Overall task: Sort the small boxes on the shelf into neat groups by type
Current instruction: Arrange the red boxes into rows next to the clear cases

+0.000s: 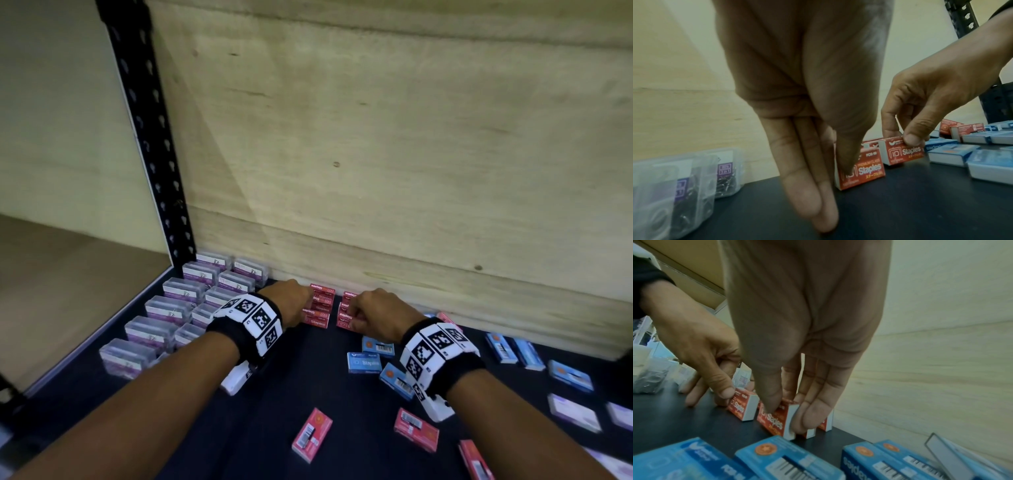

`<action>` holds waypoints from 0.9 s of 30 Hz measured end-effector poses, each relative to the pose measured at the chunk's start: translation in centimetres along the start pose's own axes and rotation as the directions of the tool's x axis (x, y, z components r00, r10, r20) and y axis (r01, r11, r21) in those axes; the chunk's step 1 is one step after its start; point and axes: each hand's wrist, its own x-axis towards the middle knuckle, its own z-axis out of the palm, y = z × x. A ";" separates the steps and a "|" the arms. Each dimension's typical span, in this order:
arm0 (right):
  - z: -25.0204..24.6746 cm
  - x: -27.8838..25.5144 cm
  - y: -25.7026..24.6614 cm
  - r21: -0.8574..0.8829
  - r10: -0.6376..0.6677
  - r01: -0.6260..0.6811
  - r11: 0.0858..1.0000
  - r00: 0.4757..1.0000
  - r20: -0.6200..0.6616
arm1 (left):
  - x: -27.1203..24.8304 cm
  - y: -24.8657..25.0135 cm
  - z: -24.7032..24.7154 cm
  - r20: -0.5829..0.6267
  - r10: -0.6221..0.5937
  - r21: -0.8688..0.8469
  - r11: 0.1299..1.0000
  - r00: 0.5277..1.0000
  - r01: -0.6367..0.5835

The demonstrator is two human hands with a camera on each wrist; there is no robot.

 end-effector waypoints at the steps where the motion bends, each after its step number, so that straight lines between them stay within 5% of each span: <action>1: 0.0 0.0 0.0 0.004 -0.002 0.002 1.000 1.000 -0.002 | 0.0 0.0 -0.1 0.002 -0.004 -0.006 1.000 1.000 0.004; 19: -1.0 -1.5 1.0 0.108 0.012 -0.009 0.994 1.000 -0.025 | -0.2 -0.1 0.0 -0.016 0.009 0.007 1.000 1.000 -0.009; 27: -3.8 -5.1 5.4 0.064 0.147 -0.144 0.988 0.988 -0.042 | -1.8 -0.3 -0.5 0.022 -0.006 0.021 1.000 1.000 0.005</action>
